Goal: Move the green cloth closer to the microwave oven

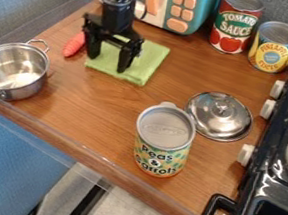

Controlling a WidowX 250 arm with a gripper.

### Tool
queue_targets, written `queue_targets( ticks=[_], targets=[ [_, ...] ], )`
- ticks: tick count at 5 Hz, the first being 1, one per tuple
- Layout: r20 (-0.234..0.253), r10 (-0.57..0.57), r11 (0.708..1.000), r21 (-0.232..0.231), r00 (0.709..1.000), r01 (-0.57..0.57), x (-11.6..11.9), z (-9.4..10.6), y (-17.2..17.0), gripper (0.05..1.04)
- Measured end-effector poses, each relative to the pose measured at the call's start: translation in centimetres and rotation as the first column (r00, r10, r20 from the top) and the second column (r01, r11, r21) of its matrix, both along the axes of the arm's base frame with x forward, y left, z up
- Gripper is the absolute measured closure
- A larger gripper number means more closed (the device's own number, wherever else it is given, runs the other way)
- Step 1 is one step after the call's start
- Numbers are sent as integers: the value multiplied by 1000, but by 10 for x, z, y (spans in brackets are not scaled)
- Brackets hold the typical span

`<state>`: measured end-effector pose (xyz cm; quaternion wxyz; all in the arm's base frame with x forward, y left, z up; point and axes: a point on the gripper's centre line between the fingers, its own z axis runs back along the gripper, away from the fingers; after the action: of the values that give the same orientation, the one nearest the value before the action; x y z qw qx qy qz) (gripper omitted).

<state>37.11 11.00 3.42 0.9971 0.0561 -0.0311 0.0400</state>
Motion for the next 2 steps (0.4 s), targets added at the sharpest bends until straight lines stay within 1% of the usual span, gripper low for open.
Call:
queue_targets(
  ticks=[1,2],
  targets=[
    [30,-46,999,12,998,46,32,3,-3,83],
    [47,-96,995,21,994,95,48,8,-13,83]
  ],
)
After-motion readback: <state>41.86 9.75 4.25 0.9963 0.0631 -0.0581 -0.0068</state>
